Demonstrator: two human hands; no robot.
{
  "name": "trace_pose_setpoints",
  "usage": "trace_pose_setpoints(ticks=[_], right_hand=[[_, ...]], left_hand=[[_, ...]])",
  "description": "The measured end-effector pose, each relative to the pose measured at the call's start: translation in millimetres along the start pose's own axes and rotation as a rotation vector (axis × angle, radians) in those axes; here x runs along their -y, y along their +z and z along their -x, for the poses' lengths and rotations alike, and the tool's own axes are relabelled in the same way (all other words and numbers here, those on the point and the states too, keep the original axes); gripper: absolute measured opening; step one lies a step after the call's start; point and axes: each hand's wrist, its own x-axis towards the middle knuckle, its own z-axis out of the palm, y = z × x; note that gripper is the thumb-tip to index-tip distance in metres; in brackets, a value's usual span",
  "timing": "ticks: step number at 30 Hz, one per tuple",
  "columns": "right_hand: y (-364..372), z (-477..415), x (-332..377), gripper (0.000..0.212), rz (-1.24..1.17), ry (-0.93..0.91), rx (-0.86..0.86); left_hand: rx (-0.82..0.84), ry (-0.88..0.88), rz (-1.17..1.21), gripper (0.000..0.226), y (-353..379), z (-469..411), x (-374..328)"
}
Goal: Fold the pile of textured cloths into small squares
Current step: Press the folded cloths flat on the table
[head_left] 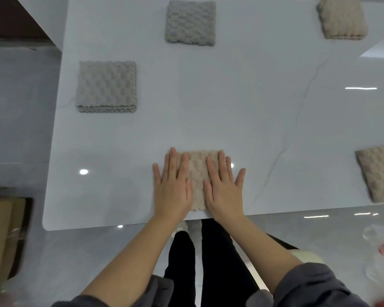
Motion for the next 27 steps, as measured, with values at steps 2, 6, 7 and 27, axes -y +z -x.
trace_pose_setpoints(ticks=[2,6,7,27], right_hand=[[3.4,-0.9,5.4,0.057,-0.004,-0.008,-0.017],[3.8,-2.9,4.1,0.056,0.018,-0.068,0.006],[-0.5,-3.1,-0.9,0.056,0.018,-0.086,0.005],[-7.9,-14.3,-25.1,0.052,0.199,-1.281,0.147]], left_hand=[[-0.008,-0.016,0.009,0.059,2.1,-0.5,-4.2],[0.029,0.028,-0.031,0.059,-0.7,-0.6,-2.1],[0.044,0.060,-0.050,0.060,-4.3,-1.5,3.2],[0.272,0.977,-0.296,0.057,-48.4,-123.0,-1.1]])
